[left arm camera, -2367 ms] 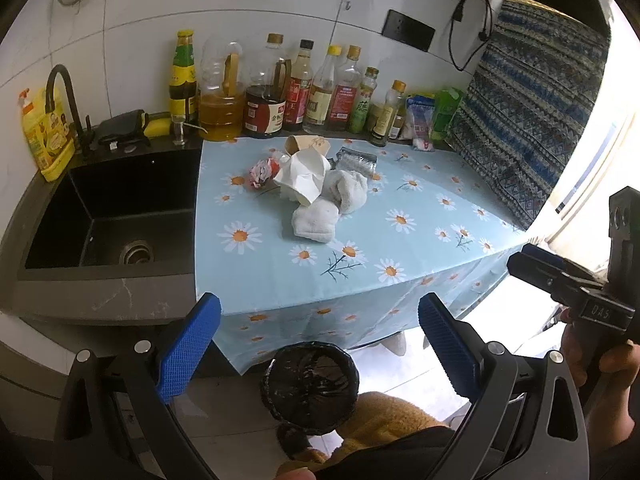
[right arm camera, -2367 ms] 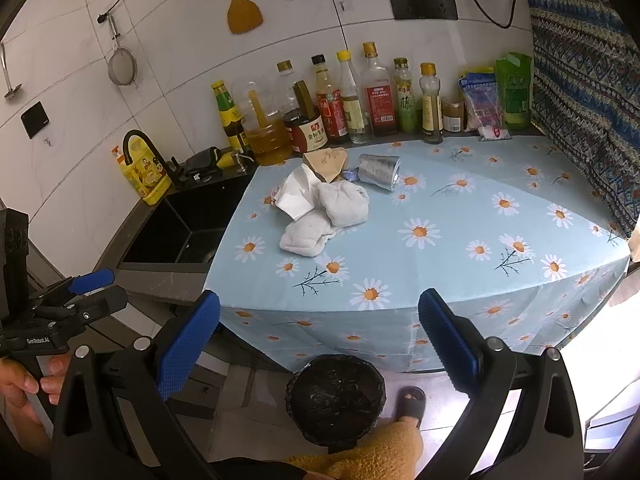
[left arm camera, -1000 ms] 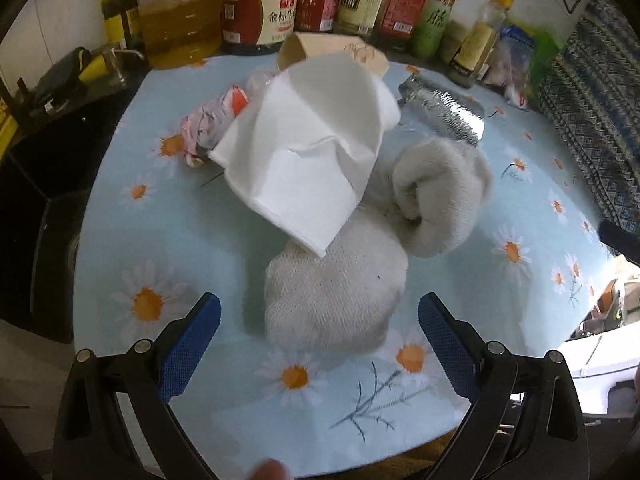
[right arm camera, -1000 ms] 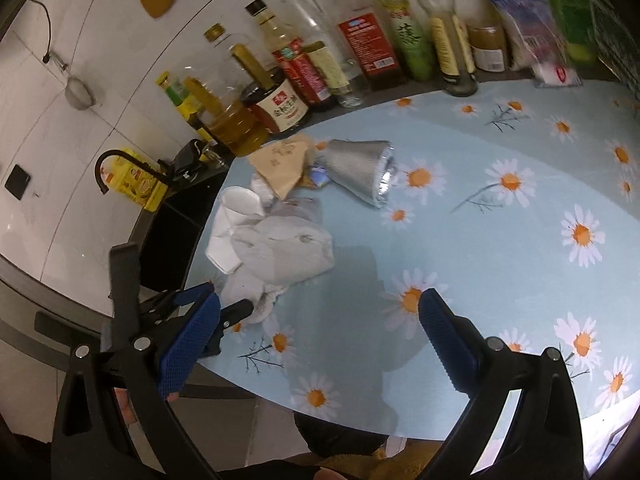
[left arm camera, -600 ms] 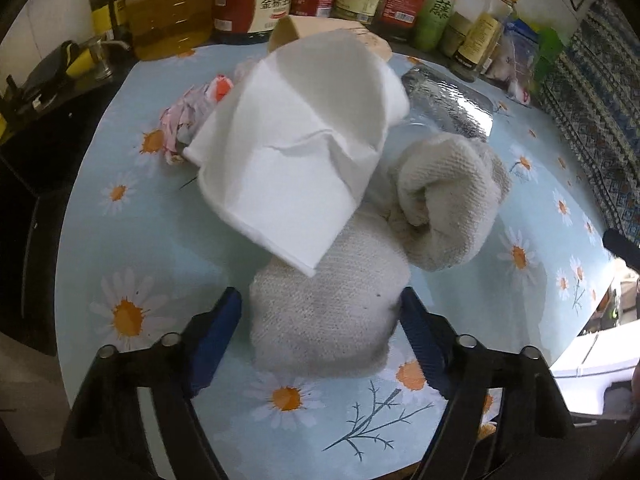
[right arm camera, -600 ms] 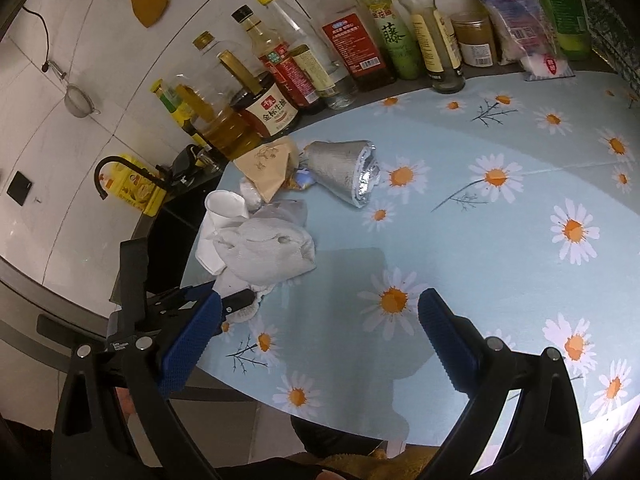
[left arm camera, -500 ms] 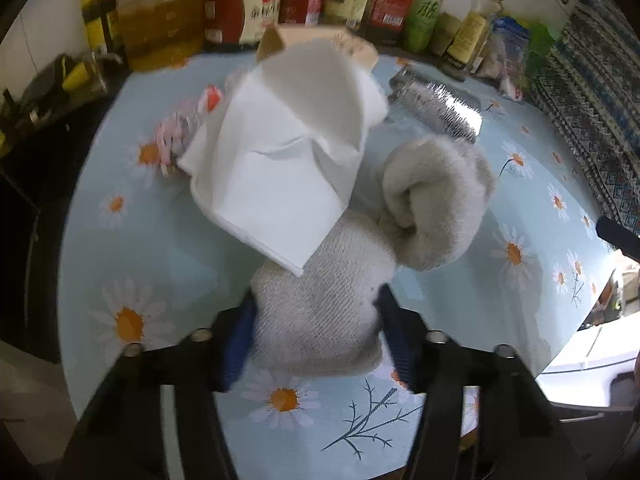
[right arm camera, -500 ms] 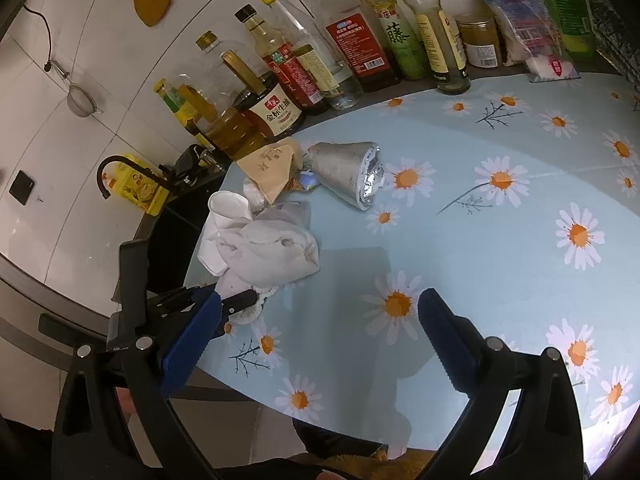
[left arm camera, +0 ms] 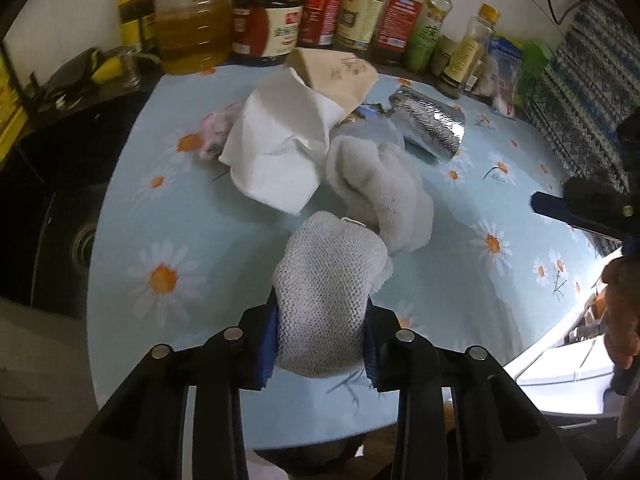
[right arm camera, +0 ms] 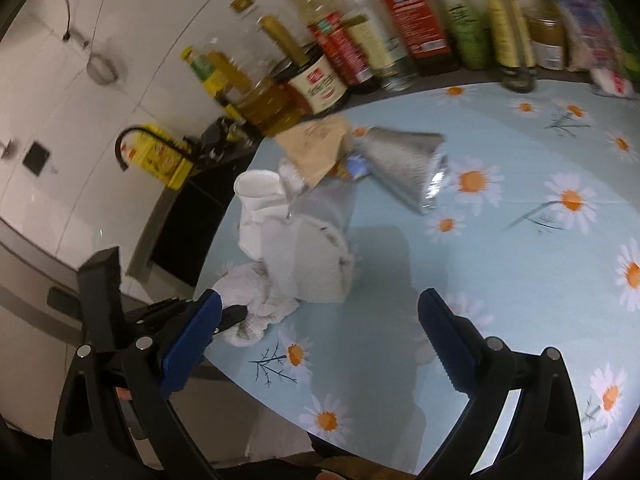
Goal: Collect trash
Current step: 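Grasp the grey knit cloth with the left tool while the right tool grasps the white sock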
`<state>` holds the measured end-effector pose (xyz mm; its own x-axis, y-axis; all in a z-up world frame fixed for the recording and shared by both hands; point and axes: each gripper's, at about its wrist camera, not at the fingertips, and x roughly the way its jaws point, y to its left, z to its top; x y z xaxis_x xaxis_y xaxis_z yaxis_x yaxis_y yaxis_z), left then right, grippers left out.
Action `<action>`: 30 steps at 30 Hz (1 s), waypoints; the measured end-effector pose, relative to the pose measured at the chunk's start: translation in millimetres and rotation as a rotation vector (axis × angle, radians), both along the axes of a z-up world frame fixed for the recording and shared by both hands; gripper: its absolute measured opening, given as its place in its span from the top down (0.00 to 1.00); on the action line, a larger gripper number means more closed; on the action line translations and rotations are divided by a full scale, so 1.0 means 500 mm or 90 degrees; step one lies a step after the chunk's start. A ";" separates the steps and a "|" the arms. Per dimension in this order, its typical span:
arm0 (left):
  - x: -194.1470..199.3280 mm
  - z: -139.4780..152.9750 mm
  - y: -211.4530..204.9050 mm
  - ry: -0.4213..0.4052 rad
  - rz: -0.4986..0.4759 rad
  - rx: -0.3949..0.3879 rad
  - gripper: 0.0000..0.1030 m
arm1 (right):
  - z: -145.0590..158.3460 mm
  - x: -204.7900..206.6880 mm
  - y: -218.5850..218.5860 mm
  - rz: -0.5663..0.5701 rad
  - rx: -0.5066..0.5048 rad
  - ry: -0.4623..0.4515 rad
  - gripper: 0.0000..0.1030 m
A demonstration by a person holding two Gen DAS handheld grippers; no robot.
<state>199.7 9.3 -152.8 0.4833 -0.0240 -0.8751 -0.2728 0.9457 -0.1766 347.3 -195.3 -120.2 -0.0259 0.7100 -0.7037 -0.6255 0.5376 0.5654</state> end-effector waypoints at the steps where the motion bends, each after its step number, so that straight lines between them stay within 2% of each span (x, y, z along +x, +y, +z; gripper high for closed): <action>1: -0.012 0.003 0.004 -0.002 0.010 -0.002 0.69 | -0.003 -0.003 0.010 0.008 -0.002 0.000 0.05; 8: -0.071 0.009 0.031 -0.004 0.069 -0.004 0.69 | -0.039 -0.009 0.085 0.063 -0.028 0.002 0.05; 10: -0.084 0.012 0.038 -0.006 0.086 -0.008 0.69 | -0.047 -0.009 0.105 0.072 -0.037 -0.002 0.08; 14: -0.113 0.019 0.048 -0.010 0.105 -0.020 0.69 | -0.057 -0.002 0.139 0.082 -0.055 -0.039 0.22; 17: -0.131 0.023 0.049 -0.007 0.116 -0.025 0.69 | -0.078 0.009 0.163 0.088 -0.074 -0.046 0.28; 22: -0.152 0.025 0.057 -0.007 0.129 -0.028 0.69 | -0.104 0.013 0.186 0.099 -0.092 -0.047 0.51; 24: -0.160 0.026 0.060 -0.012 0.134 -0.030 0.69 | -0.099 0.009 0.183 0.097 -0.093 -0.060 0.65; 27: -0.167 0.021 0.069 -0.012 0.139 -0.037 0.69 | -0.092 0.003 0.178 0.090 -0.089 -0.077 0.74; 30: -0.169 0.022 0.071 -0.017 0.131 -0.037 0.69 | -0.081 -0.006 0.171 0.078 -0.088 -0.089 0.78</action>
<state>115.0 44.9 -141.6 0.5067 0.0279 -0.8617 -0.4537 0.8585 -0.2390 344.3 -109.8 -160.5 -0.0007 0.6047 -0.7964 -0.7578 0.5193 0.3949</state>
